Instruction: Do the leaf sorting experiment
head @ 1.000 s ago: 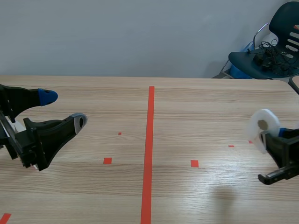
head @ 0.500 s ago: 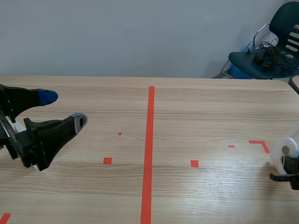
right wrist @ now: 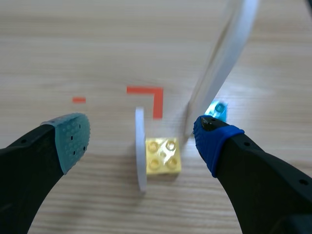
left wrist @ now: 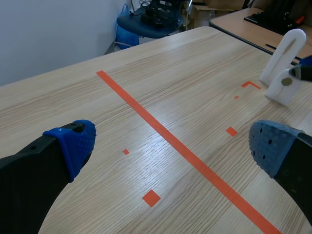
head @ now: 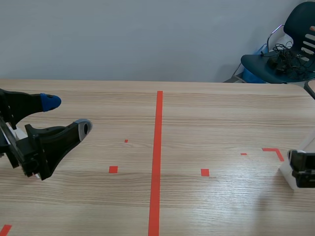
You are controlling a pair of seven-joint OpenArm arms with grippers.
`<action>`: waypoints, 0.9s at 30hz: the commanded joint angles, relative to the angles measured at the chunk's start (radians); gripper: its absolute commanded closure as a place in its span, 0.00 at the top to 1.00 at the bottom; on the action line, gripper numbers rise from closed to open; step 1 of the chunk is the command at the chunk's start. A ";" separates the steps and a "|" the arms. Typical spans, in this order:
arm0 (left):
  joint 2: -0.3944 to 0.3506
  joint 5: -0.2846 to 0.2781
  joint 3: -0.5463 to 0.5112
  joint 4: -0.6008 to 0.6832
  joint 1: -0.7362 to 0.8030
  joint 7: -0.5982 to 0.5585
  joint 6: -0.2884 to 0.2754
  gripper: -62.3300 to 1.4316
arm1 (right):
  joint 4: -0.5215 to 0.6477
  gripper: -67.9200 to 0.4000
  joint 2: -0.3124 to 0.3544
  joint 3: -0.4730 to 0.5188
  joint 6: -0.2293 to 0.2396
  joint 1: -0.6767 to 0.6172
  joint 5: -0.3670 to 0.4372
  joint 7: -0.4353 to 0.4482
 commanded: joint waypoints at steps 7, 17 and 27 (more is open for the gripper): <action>0.002 -0.014 -0.011 0.001 -0.003 -0.014 -0.001 1.00 | 0.441 0.73 0.014 0.068 0.038 -0.157 0.166 -0.155; 0.003 -0.014 -0.011 0.001 -0.003 -0.014 -0.001 1.00 | 0.739 0.88 -0.033 0.013 0.080 -0.317 0.290 -0.333; 0.002 -0.014 -0.011 0.001 -0.003 -0.014 -0.001 1.00 | 0.741 0.88 -0.036 -0.257 0.048 -0.351 0.110 -0.274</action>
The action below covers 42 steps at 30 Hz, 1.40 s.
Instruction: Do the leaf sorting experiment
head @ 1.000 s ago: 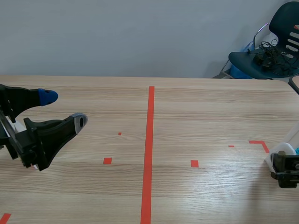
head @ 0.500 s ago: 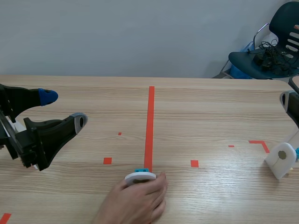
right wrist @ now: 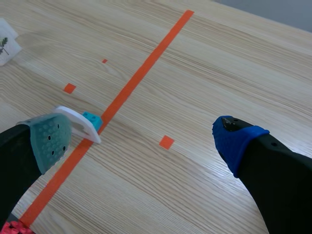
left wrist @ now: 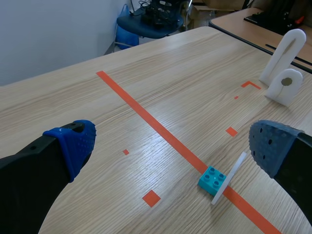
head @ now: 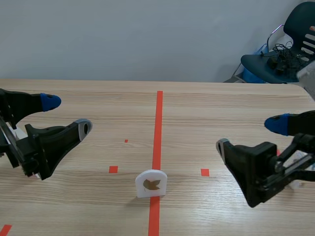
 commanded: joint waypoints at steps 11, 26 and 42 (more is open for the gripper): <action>0.003 -0.014 -0.011 0.001 -0.003 -0.014 -0.001 1.00 | -0.003 1.00 0.002 -0.052 -0.055 0.014 -0.057 0.109; -0.089 -0.014 -0.014 0.001 0.031 0.004 -0.001 1.00 | -0.003 1.00 0.084 -0.052 -0.152 0.017 -0.097 0.116; -0.098 -0.004 -0.017 0.001 0.111 -0.010 -0.001 1.00 | -0.358 1.00 0.186 -0.229 0.008 0.250 -0.103 0.204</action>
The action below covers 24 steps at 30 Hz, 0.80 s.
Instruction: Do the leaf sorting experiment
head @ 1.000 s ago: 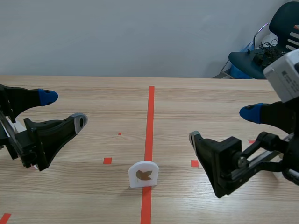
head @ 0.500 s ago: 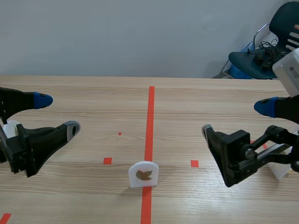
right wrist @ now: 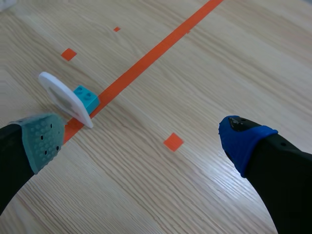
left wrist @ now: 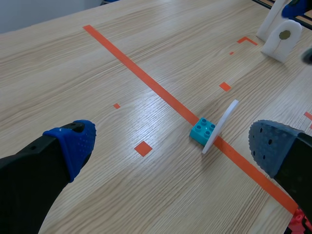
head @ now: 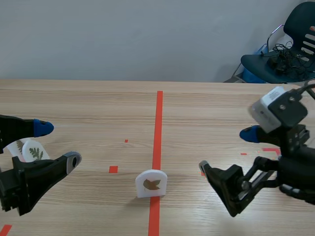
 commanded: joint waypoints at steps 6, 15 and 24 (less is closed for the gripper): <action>0.002 0.015 -0.043 0.002 -0.003 -0.013 -0.001 1.00 | -0.200 1.00 0.008 -0.206 0.037 0.187 -0.133 0.140; 0.002 0.014 -0.062 0.002 -0.003 -0.014 -0.001 1.00 | -0.335 1.00 -0.039 -0.424 0.024 0.312 -0.312 0.241; 0.002 0.014 -0.062 0.002 -0.004 -0.018 -0.001 1.00 | -0.455 0.79 -0.098 -0.454 -0.021 0.330 -0.358 0.293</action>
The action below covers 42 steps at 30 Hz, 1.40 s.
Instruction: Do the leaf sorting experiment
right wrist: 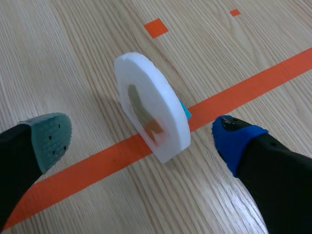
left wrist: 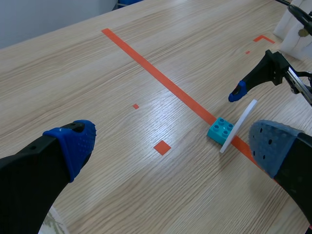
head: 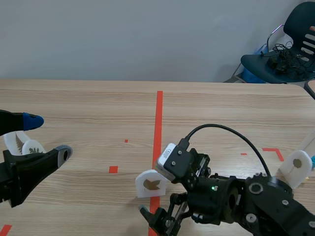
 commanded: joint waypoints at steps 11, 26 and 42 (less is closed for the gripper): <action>0.002 -0.010 -0.006 0.002 -0.003 -0.037 -0.001 1.00 | 0.029 0.13 0.005 0.006 0.000 0.006 0.006 0.006; 0.002 -0.010 -0.006 0.002 -0.003 -0.040 -0.001 1.00 | 0.455 0.10 0.030 0.434 0.000 -0.294 0.206 -0.142; 0.002 -0.011 -0.006 0.002 -0.003 -0.063 -0.001 1.00 | 0.151 0.10 0.030 0.743 -0.037 -0.219 0.277 -0.161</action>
